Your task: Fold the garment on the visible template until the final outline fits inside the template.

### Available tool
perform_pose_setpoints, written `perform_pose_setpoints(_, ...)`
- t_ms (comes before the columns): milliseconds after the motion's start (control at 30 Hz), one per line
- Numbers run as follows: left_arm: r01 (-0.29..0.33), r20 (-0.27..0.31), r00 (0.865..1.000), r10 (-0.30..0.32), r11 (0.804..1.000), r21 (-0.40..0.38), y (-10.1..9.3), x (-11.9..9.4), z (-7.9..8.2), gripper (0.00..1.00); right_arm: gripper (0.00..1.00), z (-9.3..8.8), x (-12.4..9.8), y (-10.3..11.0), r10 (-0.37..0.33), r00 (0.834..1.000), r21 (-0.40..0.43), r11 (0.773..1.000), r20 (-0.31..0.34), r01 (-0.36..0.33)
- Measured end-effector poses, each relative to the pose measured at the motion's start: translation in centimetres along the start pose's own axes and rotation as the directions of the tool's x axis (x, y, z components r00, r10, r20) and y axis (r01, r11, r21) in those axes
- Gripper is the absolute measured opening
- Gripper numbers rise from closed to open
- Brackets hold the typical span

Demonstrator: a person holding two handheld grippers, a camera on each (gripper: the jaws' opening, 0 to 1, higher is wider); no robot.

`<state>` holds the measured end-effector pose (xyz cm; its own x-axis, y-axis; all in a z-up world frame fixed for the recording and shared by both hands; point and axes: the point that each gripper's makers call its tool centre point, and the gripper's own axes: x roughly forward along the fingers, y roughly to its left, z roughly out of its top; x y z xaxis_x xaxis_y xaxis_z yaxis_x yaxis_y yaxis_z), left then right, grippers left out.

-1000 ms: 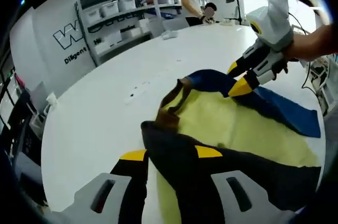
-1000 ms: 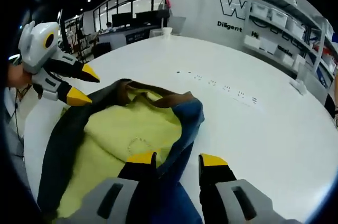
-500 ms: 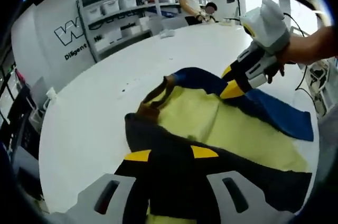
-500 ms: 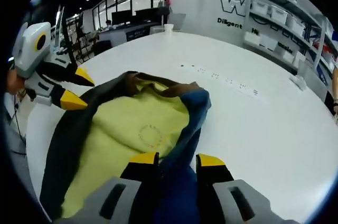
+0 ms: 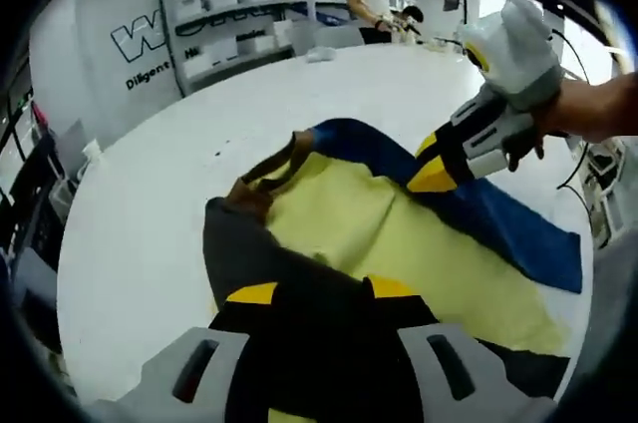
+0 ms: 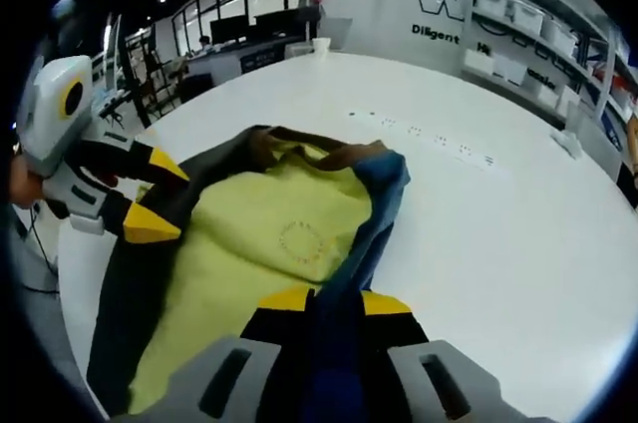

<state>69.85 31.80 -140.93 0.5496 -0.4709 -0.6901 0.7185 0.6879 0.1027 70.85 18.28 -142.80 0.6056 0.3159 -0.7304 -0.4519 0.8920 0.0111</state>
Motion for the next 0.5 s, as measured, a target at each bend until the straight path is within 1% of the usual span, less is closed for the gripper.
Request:
perform_pose_setpoints(67,-0.026,-0.041,0.999,0.029,0.998,0.054,0.5,0.1,-0.8,0.21,0.10,0.0,-0.1,0.0,0.000,1.000,0.000,1.000,-0.001,0.000)
perform_pose_setpoints(100,-0.029,-0.052,0.998,0.032,0.997,0.073,0.5,0.0,-1.0,0.13,0.10,-0.1,-0.1,0.1,0.001,1.000,-0.001,1.000,-0.001,-0.001)
perform_pose_setpoints(133,-0.018,-0.047,0.999,0.021,0.998,0.059,0.3,0.1,-1.0,0.08,0.09,-0.1,-0.1,0.1,0.003,1.000,-0.003,1.000,-0.003,-0.003)
perform_pose_setpoints(167,-0.015,-0.059,0.998,0.018,0.998,0.055,0.3,0.0,-1.3,0.04,0.09,-0.1,-0.1,0.0,0.003,1.000,-0.006,1.000,-0.004,-0.003)
perform_pose_setpoints(233,-0.015,-0.067,0.998,0.017,0.999,0.043,0.4,-0.1,-1.5,0.04,0.07,-0.2,-0.2,0.0,0.002,1.000,-0.007,1.000,-0.008,-0.002)
perform_pose_setpoints(333,-0.014,-0.060,0.998,0.014,1.000,-0.002,0.9,-0.6,-1.1,0.04,0.02,-0.7,-0.3,-0.2,-0.005,1.000,-0.018,1.000,-0.023,0.005)
perform_pose_setpoints(367,-0.017,-0.058,0.998,0.016,1.000,-0.015,1.2,-0.7,-1.0,0.04,0.00,-1.1,-0.4,-0.4,-0.013,0.999,-0.048,0.999,-0.036,0.011)
perform_pose_setpoints(500,-0.029,-0.058,0.998,0.027,0.999,-0.035,2.4,-2.1,-1.0,0.04,0.00,-1.7,-0.4,-0.6,-0.036,0.998,-0.114,0.993,-0.056,0.029)
